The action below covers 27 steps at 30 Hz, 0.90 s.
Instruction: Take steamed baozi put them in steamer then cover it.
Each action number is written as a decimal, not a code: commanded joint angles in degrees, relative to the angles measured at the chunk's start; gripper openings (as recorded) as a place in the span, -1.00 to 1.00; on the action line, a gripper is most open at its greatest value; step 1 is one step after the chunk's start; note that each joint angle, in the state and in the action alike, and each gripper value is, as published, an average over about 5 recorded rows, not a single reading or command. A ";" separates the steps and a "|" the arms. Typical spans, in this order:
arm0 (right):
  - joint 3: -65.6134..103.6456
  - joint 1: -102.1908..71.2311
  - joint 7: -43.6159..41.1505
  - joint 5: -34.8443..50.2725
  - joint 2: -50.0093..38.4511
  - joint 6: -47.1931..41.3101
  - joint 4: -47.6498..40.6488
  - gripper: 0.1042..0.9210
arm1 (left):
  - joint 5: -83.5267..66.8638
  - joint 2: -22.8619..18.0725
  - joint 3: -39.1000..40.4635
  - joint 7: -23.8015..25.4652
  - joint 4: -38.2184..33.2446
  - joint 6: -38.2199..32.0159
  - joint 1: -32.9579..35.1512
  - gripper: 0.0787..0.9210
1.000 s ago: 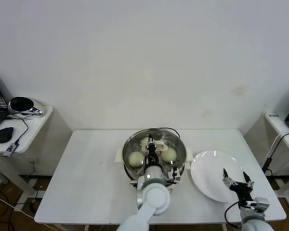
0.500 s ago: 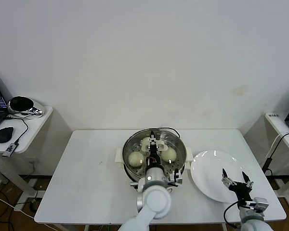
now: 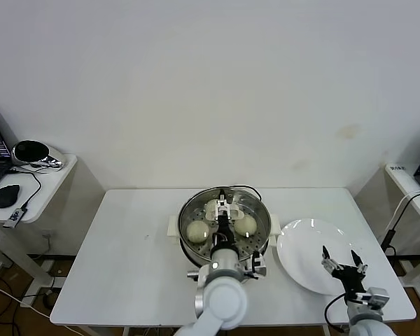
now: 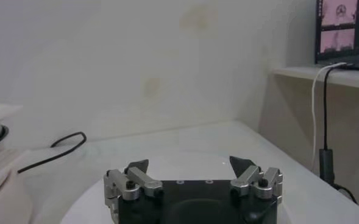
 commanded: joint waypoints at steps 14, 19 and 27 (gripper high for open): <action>-1.14 -2.42 -0.93 -0.14 0.28 -0.73 3.45 0.76 | -32.78 6.77 -11.33 -16.61 -24.51 -15.29 14.70 0.77; -2.46 -6.49 -1.87 -1.76 0.48 0.84 8.55 0.76 | -61.22 9.17 -26.15 -21.89 -27.22 -26.35 22.53 0.77; -3.17 -12.00 -2.55 -4.16 3.36 4.79 13.65 0.76 | -97.34 8.14 -50.25 -23.99 -20.88 -34.91 32.48 0.77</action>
